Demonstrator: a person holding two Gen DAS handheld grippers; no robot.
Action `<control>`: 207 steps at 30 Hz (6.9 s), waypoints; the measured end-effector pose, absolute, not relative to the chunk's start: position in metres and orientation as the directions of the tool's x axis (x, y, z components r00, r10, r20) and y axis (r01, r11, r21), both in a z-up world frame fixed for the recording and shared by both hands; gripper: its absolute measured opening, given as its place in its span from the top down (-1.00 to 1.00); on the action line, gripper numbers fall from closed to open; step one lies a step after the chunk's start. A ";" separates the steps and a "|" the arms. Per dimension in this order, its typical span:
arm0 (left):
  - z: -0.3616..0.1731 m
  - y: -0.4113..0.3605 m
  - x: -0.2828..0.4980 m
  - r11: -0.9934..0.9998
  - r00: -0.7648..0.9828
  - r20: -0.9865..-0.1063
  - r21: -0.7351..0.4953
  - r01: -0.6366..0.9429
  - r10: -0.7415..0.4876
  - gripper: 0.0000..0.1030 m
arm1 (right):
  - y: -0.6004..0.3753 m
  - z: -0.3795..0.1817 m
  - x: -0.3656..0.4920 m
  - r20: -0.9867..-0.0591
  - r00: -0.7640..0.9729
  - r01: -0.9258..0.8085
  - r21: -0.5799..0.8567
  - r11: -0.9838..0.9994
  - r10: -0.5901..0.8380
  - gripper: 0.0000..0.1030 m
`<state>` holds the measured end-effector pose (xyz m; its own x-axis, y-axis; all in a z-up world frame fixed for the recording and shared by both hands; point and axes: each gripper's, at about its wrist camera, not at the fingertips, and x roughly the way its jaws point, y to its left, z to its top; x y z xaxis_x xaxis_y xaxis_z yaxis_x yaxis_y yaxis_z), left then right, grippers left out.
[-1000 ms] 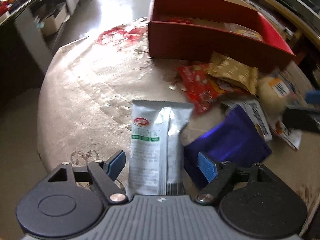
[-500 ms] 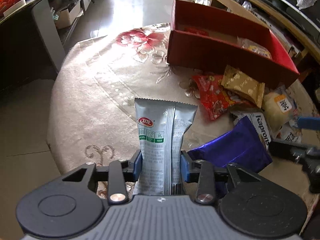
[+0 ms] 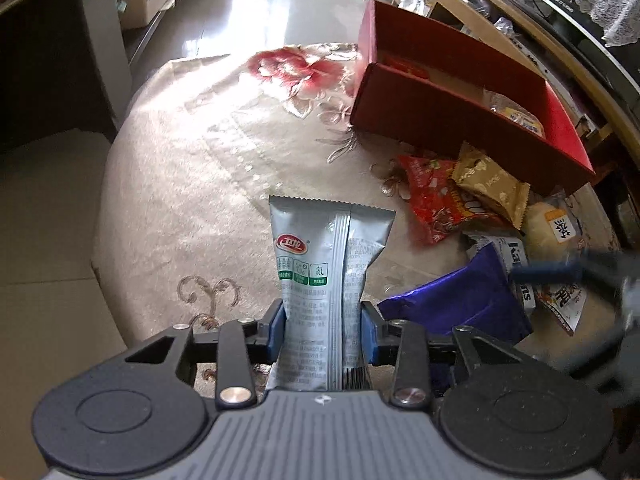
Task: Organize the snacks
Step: 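Lift the silver packet with left tool while right tool lifts blue packet, then carry both held packets over the red box and lower them inside, then open both tools to release the silver and blue packets into the box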
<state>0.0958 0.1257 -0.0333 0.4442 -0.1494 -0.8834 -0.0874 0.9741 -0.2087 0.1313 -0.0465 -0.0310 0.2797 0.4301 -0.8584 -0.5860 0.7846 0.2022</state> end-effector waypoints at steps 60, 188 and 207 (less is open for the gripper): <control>-0.045 0.083 0.091 0.998 0.434 -0.900 -0.061 -0.014 -0.049 -0.29 | -0.025 -0.061 0.042 -0.912 0.303 -0.685 -0.008 0.728 0.275 -1.00; 0.002 -0.004 0.283 0.991 0.613 -0.780 0.062 -0.117 0.121 0.21 | -0.116 -0.002 0.240 -0.803 0.592 -0.174 -0.035 0.984 0.076 -0.42; 0.020 0.009 0.273 0.988 0.630 -0.769 0.004 -0.157 0.104 0.00 | -0.126 0.009 0.234 -0.771 0.629 -0.161 -0.007 0.987 0.098 -0.71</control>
<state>0.2729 0.0090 0.0200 0.6303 0.1036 -0.7694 -0.1571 0.9876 0.0043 0.2343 -0.1259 0.0086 0.6292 0.0976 -0.7711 -0.1615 0.9869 -0.0069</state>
